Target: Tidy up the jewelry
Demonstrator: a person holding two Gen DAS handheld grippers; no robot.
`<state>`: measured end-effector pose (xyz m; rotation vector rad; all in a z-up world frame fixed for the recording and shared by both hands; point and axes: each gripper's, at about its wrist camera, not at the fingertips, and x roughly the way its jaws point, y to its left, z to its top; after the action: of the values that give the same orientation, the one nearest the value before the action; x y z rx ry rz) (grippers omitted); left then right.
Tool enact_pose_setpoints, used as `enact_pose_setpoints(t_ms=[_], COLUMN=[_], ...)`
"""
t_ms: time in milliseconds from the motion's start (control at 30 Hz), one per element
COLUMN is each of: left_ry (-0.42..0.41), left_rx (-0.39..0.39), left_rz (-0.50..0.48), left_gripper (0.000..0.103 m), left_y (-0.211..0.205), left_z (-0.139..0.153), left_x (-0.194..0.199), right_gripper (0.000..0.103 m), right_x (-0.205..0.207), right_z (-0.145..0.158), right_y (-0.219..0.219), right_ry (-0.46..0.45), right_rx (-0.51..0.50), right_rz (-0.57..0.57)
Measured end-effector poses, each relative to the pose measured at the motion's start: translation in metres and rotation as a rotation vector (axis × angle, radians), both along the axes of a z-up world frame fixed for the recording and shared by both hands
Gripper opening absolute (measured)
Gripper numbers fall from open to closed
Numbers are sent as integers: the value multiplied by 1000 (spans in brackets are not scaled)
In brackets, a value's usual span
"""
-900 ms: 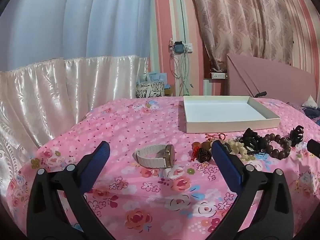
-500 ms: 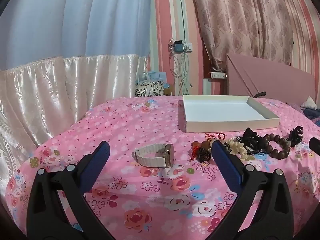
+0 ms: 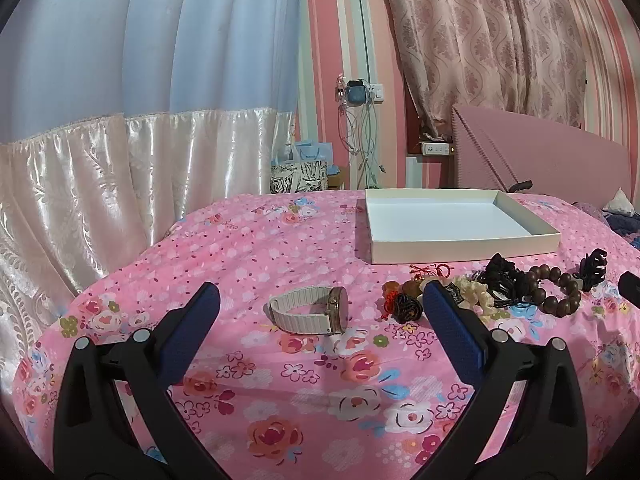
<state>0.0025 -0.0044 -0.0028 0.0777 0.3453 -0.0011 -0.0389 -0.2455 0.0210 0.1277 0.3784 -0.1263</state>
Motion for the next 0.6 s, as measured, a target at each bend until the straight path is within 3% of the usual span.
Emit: enact_pose_setpoints(t_ms=[600], left_ry=[0], left_rx=[-3], left_rz=[0], left_gripper=[100], left_y=[0], left_z=[1], left_x=[0], right_gripper=[101], right_x=[1], right_z=[-1], right_y=[-1], right_ry=[-3], right_rx=[6], right_rz=[-12])
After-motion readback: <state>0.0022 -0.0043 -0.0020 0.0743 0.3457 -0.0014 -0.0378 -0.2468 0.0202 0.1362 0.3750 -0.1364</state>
